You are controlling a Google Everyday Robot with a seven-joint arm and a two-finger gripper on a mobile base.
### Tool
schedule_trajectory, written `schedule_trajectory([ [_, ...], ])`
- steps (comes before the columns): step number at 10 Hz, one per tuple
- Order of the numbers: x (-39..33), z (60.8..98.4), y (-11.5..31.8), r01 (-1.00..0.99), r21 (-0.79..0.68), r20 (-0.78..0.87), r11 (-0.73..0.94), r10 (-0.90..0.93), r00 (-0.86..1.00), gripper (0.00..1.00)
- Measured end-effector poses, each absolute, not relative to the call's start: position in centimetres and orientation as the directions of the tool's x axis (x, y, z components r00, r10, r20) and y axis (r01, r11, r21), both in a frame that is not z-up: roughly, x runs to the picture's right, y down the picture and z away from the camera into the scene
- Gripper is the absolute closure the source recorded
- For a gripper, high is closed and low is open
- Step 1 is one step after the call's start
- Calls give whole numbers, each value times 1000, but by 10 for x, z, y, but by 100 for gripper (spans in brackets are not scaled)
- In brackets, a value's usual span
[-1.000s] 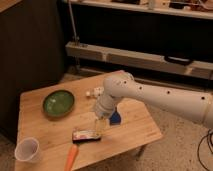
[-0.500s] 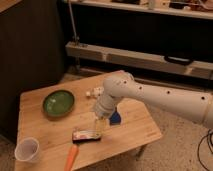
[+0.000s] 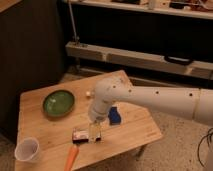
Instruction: Place the eraser in the ceramic cup
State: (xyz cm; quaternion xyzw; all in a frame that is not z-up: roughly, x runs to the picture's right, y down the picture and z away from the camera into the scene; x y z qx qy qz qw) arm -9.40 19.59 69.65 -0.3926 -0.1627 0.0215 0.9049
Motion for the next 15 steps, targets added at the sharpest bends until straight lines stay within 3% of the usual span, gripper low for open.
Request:
schedule_trajectory([
  [10, -119, 758, 275, 46, -764, 181, 644, 145, 973, 20],
  [15, -101, 776, 286, 8, -785, 139, 619, 164, 977, 20],
])
